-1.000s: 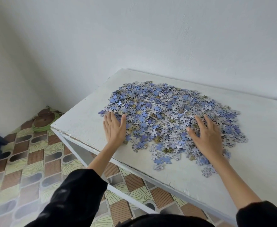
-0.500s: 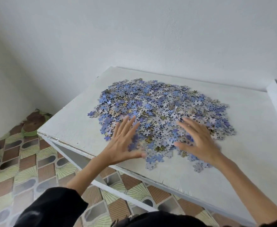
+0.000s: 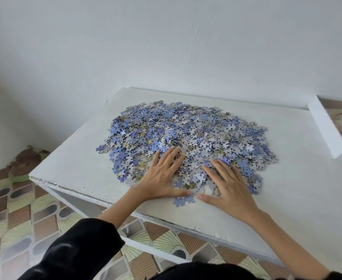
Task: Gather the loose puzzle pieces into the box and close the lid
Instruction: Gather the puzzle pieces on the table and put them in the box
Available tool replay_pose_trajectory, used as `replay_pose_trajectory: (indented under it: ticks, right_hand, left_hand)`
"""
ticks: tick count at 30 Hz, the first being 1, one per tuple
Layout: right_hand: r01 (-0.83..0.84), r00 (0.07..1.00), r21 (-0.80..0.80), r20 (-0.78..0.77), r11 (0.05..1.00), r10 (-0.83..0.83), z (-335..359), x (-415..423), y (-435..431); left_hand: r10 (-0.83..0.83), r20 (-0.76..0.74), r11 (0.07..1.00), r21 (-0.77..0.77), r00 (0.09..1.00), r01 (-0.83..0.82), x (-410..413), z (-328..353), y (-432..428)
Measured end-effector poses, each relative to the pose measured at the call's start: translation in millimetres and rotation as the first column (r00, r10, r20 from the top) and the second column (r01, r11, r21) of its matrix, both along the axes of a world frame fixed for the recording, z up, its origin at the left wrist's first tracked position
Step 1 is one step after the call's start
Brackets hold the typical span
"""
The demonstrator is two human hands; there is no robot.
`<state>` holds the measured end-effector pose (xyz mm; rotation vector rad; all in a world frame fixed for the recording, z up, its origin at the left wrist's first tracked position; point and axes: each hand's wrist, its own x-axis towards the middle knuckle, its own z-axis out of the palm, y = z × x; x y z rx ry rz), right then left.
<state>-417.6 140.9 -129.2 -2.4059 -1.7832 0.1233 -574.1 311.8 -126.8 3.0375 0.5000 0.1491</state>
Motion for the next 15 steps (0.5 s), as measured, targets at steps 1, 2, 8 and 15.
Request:
replay_pose_trajectory:
  ticks: [1, 2, 8, 15]
  right_hand:
    - [0.009, 1.000, 0.006, 0.010, 1.000, -0.009, 0.1, 0.2, 3.1]
    - [0.018, 1.000, 0.011, 0.022, 1.000, -0.018, 0.1, 0.7, 6.2]
    - [0.072, 0.997, 0.097, -0.008, 0.993, -0.072, 8.0, 0.7, 16.4]
    - [-0.063, 0.983, 0.190, -0.158, 0.980, 0.093, 11.0, -36.3, 18.0]
  left_hand:
    - [0.005, 0.011, 1.000, -0.001, 1.000, -0.005, 2.1, -0.2, 1.0]
    - [0.010, 0.024, 1.000, -0.006, 1.000, -0.010, 4.1, -0.2, 1.8]
    - [0.050, 0.163, 0.995, -0.095, 0.985, -0.034, 5.7, 7.7, 0.5]
    - [0.395, 0.591, 0.919, -0.265, 0.704, -0.293, -32.6, 28.5, 56.4]
